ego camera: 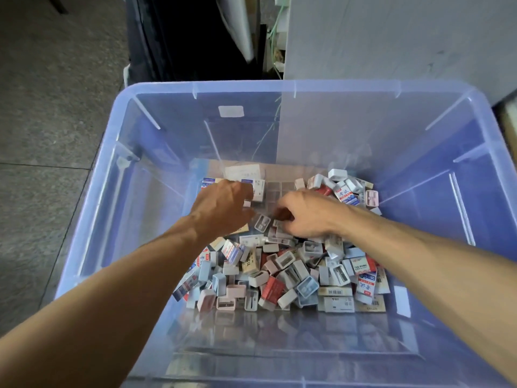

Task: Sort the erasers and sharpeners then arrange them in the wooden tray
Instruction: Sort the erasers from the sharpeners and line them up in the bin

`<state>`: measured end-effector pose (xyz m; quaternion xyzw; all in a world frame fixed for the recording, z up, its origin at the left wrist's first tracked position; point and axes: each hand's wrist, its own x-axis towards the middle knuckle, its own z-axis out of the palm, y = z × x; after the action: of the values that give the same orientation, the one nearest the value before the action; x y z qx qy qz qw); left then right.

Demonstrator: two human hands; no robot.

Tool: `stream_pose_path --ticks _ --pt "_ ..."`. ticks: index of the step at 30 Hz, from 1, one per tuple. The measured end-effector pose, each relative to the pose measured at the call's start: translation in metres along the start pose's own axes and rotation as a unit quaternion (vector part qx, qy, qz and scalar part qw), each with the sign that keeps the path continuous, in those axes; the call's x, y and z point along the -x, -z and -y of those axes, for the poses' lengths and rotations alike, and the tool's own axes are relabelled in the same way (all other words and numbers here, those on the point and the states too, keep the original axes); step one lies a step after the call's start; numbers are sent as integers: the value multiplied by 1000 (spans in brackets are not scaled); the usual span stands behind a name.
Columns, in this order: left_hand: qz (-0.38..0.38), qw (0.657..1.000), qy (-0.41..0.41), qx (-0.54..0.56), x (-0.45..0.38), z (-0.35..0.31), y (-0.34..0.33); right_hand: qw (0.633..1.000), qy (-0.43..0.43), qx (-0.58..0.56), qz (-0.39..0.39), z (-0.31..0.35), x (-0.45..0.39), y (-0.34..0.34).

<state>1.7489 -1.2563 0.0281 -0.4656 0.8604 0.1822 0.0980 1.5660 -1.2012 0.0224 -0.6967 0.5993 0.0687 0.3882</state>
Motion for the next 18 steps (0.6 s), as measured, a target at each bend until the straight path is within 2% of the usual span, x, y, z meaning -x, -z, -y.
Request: stream_pose_path --ticks 3,8,12,18 --pt "89 995 -30 21 14 4 -1 998 -9 24 56 3 5 -7" --pt "105 991 -18 79 21 8 -12 994 -15 52 97 12 4 -2" --pt "140 983 -5 121 21 11 -14 989 -11 114 89 15 4 -9" --pt "154 975 42 154 18 14 -17 993 3 92 74 17 11 -11"
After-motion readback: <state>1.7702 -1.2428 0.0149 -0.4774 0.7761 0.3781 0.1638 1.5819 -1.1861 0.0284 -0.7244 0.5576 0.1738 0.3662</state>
